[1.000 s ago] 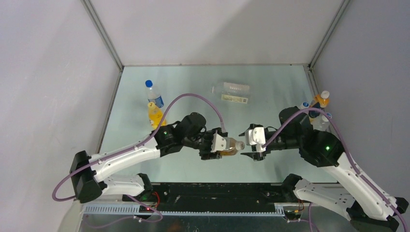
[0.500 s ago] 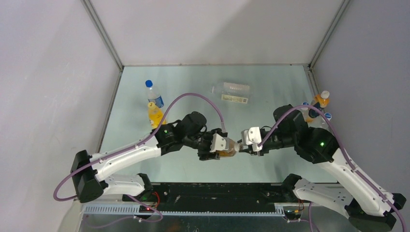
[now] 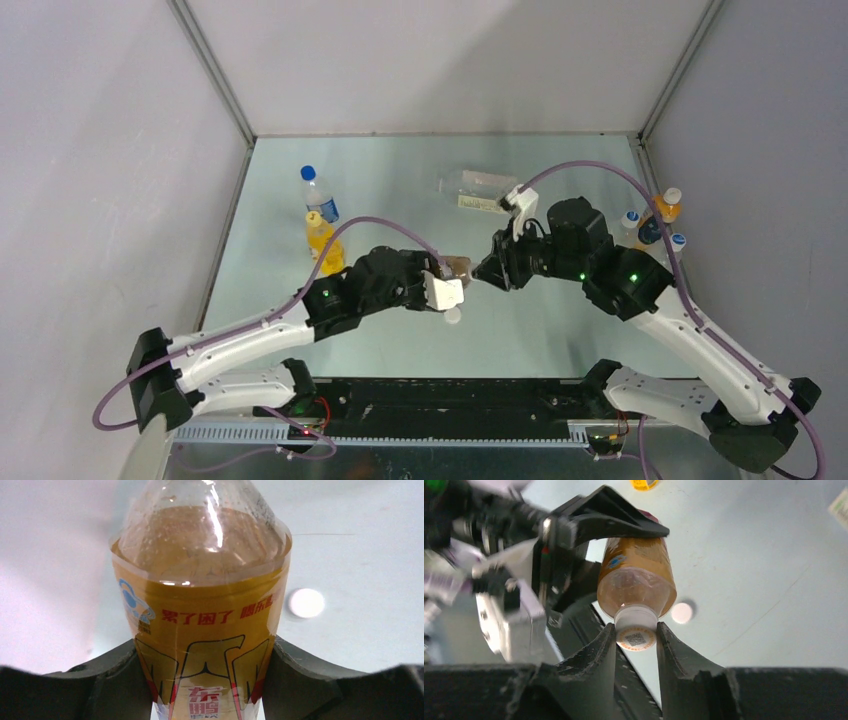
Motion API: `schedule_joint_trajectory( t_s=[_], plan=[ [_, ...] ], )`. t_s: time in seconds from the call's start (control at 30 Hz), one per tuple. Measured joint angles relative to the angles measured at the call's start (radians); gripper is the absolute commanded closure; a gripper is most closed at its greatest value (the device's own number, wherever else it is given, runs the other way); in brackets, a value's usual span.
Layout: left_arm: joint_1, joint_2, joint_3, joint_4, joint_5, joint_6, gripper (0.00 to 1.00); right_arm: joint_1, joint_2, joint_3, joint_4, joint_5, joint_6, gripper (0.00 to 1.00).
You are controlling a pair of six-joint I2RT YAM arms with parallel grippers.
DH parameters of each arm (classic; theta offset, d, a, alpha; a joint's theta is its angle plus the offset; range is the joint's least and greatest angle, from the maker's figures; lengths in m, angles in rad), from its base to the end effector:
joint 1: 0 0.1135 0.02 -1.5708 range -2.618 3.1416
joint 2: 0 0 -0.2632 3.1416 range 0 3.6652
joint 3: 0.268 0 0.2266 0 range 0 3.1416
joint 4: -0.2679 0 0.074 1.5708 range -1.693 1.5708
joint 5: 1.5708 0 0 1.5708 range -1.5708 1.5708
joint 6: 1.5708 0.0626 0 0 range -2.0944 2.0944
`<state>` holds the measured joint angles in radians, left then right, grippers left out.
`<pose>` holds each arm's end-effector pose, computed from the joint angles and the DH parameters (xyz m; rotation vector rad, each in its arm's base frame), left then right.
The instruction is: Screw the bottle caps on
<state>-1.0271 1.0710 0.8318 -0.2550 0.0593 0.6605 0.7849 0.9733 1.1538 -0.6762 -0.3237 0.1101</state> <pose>0.1213 -0.2078 0.2863 1.5756 1.3523 -0.2865 0.1228 0.1508 0.3659 -0.9087 1.9584 0.8706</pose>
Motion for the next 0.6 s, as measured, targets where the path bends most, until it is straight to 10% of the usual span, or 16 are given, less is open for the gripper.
schedule_joint_trajectory(
  t_s=[0.2, 0.3, 0.6],
  plan=[
    [-0.039, -0.027, -0.102, 0.200, -0.240, 0.116, 1.00, -0.032, -0.010, -0.068, 0.114, 0.089, 0.376, 0.99],
    [-0.048, -0.027, -0.111, 0.241, -0.306, 0.129, 1.00, -0.043, -0.014, -0.077, 0.156, 0.106, 0.428, 0.71],
    [0.036, -0.021, -0.074, 0.162, -0.185, 0.019, 1.00, -0.074, -0.089, -0.077, 0.208, -0.088, 0.011, 0.26]
  ],
)
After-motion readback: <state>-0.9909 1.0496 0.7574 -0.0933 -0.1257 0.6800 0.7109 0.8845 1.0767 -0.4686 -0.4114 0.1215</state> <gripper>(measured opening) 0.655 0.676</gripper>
